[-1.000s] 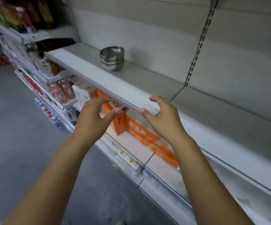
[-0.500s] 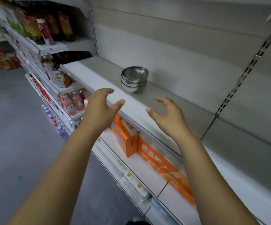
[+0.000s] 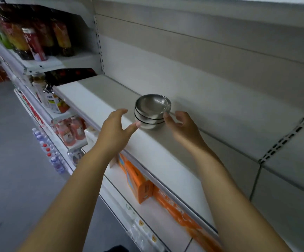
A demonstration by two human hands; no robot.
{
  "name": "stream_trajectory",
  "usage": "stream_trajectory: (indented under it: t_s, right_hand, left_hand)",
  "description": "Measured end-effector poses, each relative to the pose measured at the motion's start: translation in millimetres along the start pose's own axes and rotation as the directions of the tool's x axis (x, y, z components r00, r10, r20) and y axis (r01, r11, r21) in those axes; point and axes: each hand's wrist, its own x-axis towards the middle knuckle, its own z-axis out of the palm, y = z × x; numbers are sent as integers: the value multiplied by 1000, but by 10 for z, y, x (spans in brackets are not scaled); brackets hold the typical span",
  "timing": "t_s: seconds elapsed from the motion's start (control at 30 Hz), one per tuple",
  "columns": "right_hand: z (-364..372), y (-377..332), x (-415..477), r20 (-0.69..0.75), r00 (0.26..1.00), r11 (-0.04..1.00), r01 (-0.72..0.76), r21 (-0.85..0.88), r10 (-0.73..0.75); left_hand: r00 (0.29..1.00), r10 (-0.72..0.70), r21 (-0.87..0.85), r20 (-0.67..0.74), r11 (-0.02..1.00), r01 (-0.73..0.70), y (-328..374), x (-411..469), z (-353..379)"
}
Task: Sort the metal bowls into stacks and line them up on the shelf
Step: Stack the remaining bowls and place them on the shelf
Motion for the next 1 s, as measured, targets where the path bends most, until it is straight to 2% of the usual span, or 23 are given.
stream_trajectory:
  t_s: [0.1, 0.2, 0.33, 0.43, 0.53, 0.67, 1.0]
  right_hand:
    - [115, -14, 148, 11, 999, 999, -50, 20, 50]
    - [262, -53, 298, -14, 996, 995, -90, 36, 90]
    - [431, -100, 462, -72, 990, 989, -118, 88, 124]
    - [575, -119, 547, -114, 983, 983, -127, 136, 143]
    - [719, -129, 574, -168, 971, 973, -136, 185, 168]
    - [809, -78, 580, -215, 961, 960, -119, 252, 175]
    - [794, -191, 379, -314, 924, 956, -136, 261, 218]
  left_hand:
    - [997, 49, -12, 60, 999, -48, -78, 278, 34]
    - [971, 88, -30, 223, 996, -83, -195, 651, 41]
    - [909, 106, -107, 402, 992, -68, -340, 1118, 87]
    - [854, 127, -227, 504, 974, -11, -450, 1352, 148]
    - [786, 208, -343, 582, 939, 6, -528, 1483, 189]
    - [724, 318, -472, 613, 882, 12, -600, 1603, 240]
    - [638, 430, -550, 639, 835, -12, -545, 1732, 227]
